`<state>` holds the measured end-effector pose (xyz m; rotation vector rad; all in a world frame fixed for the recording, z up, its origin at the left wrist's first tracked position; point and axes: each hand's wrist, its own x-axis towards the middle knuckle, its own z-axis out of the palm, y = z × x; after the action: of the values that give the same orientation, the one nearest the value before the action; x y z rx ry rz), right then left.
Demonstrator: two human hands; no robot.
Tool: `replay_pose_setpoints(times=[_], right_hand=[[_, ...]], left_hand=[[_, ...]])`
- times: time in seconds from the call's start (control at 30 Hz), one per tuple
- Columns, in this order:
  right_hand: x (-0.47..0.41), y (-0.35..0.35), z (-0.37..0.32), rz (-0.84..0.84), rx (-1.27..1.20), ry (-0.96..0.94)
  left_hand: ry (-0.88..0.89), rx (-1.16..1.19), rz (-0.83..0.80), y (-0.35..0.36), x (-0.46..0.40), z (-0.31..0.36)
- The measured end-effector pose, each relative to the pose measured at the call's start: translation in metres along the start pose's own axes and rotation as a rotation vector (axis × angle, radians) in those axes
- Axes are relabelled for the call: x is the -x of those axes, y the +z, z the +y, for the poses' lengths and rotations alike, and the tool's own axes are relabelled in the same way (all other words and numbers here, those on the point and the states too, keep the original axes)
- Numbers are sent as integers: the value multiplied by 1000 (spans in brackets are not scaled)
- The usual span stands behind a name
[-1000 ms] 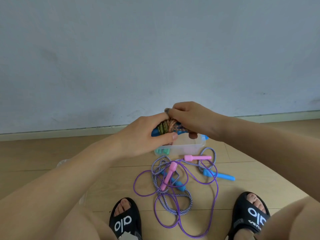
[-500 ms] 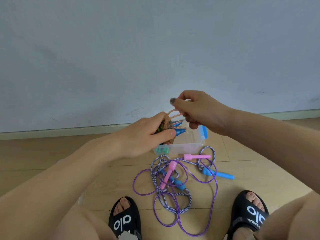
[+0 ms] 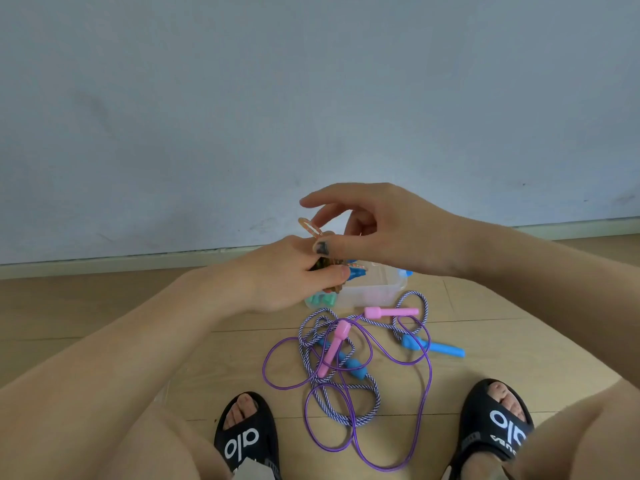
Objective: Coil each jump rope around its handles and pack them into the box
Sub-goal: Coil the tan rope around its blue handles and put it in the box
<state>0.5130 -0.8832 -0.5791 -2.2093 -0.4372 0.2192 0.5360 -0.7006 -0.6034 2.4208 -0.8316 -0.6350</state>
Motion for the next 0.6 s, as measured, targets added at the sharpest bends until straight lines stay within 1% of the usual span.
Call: replay_pose_setpoints(times=[0.07,0.13,0.2,0.3,0.4,0.47,0.53,0.6], right_hand=[[0,3,-1,-8,1,-21],[-1,7,-3,14,-17,-42],[-2,6,-4,77,-137,-32],[-4,-7,3,167,-345,84],[-3,-17,13,130,-490,211],[-3,-15,15,108,-461,221],[-4,-10,13,139,-397,200],[-5,-8,12,191,-398,183]], left_hand=[[-16,-5,-16,2,-1,0],[-16,-93,-32,6,-2,2],[12,-148,-9,6,-2,5],[57,-8,26,-3,2,7],[106,89,36,-11,9,5],[135,134,35,-9,10,6],[146,176,50,-6,12,6],[155,197,85,-6,14,7]])
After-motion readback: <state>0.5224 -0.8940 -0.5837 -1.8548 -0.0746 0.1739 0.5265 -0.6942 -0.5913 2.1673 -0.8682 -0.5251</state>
